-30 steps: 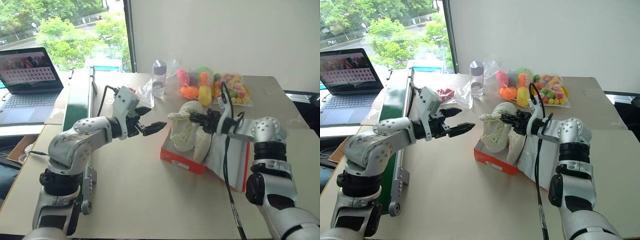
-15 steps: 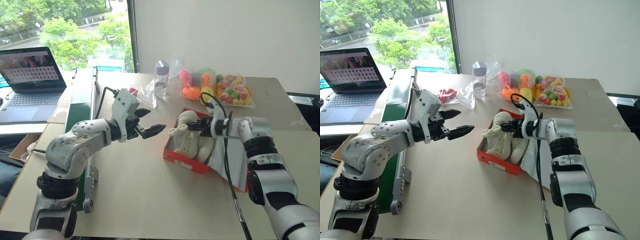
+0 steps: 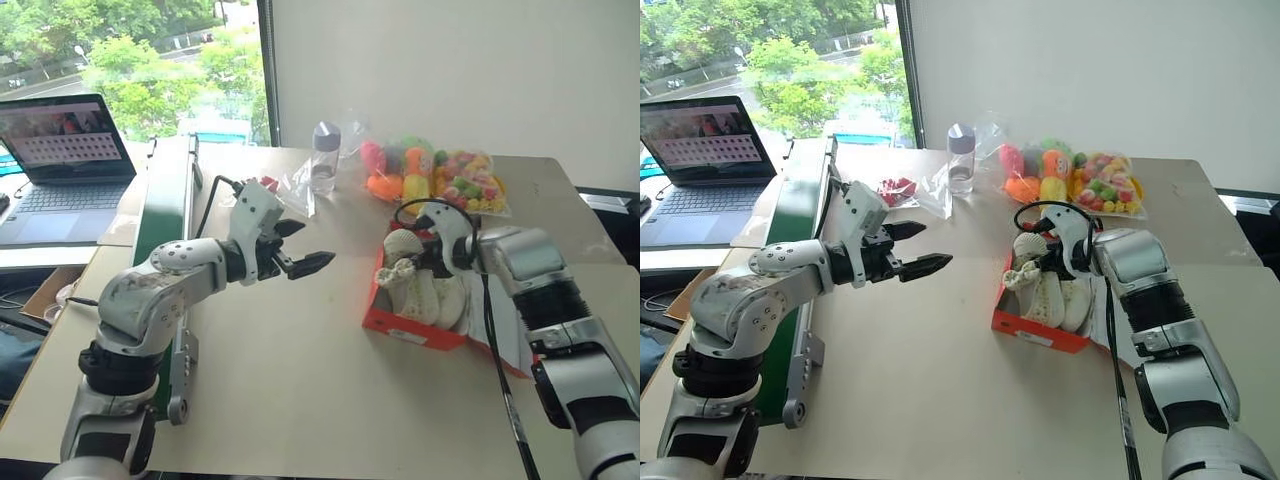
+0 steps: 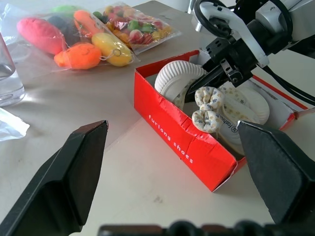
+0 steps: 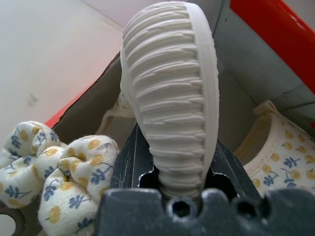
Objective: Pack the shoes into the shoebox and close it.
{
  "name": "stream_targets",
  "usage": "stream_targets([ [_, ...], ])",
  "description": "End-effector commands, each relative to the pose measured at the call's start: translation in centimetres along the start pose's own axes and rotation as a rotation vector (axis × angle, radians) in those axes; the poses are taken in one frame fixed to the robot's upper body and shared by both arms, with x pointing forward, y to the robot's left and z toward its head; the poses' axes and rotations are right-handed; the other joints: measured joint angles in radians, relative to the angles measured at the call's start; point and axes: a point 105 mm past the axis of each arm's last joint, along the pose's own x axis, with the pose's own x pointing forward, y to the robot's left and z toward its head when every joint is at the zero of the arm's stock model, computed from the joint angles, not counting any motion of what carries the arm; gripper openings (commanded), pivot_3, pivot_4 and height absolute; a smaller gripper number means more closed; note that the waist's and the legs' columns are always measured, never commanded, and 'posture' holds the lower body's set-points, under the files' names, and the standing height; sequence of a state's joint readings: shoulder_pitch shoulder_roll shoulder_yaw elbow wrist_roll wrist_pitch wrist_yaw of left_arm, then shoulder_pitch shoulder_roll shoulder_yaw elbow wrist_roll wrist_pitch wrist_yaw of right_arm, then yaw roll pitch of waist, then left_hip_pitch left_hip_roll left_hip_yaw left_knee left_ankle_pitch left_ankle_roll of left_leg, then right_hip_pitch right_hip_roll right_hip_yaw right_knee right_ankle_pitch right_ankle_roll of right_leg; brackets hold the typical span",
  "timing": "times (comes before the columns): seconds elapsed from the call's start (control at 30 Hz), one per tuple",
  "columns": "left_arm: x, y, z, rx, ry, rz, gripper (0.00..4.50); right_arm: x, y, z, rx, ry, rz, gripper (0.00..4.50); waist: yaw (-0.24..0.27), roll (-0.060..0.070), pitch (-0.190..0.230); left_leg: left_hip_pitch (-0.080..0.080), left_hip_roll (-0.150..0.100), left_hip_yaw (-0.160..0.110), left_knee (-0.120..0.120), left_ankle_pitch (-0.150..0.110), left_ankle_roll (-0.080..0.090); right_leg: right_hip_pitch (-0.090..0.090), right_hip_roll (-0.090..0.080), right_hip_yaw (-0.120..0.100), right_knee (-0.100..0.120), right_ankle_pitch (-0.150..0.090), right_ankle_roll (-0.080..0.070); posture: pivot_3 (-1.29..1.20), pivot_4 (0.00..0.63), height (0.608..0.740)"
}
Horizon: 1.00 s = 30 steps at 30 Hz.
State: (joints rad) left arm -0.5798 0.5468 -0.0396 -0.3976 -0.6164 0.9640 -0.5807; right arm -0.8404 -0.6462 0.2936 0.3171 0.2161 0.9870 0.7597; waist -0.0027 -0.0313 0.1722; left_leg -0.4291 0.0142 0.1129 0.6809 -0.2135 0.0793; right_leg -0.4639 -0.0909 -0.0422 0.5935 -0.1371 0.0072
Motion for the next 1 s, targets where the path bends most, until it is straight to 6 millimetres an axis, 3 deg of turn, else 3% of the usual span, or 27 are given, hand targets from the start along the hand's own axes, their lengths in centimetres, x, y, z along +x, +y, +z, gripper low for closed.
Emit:
stream_targets([
  [0.03,-0.4,0.0,1.2,0.050,-0.034,0.001,4.48,0.6,0.3,-2.8,-0.110,0.125,-0.017,0.52,0.002,0.000,0.000,0.000,0.000,0.000,0.000,0.000,0.000,0.000,0.000,0.000,0.000,0.000,0.000,0.00,0.150,0.740],
  [0.43,-0.5,-0.1,1.3,0.061,-0.027,0.000,4.48,1.7,3.4,-4.5,-0.340,0.220,0.055,0.52,0.013,-0.003,-0.002,0.005,0.000,-0.001,0.000,-0.002,-0.002,0.005,-0.001,-0.001,0.000,-0.004,-0.004,0.00,0.150,0.740],
  [0.67,-0.3,-0.1,1.3,0.068,-0.023,-0.011,4.48,2.1,4.5,-3.1,-0.273,0.124,0.092,0.52,0.012,-0.005,-0.003,0.007,0.000,0.000,0.000,-0.003,-0.004,0.006,-0.001,-0.001,0.000,-0.004,-0.004,0.00,0.150,0.740],
  [0.73,-0.2,-0.1,1.4,0.072,-0.023,-0.018,4.50,1.8,4.9,-2.2,-0.189,0.077,0.132,1.46,0.010,-0.005,-0.004,0.007,0.000,0.000,0.000,-0.004,-0.006,0.006,-0.001,-0.001,0.000,-0.004,-0.004,0.00,0.150,0.740],
  [1.0,0.2,-0.1,1.5,0.079,-0.021,-0.034,4.50,0.1,6.0,0.6,-0.076,-0.038,0.217,4.12,-0.006,-0.005,-0.004,0.006,0.001,0.000,0.000,-0.002,-0.002,0.005,-0.001,0.000,0.000,-0.004,-0.004,0.00,0.150,0.740],
])
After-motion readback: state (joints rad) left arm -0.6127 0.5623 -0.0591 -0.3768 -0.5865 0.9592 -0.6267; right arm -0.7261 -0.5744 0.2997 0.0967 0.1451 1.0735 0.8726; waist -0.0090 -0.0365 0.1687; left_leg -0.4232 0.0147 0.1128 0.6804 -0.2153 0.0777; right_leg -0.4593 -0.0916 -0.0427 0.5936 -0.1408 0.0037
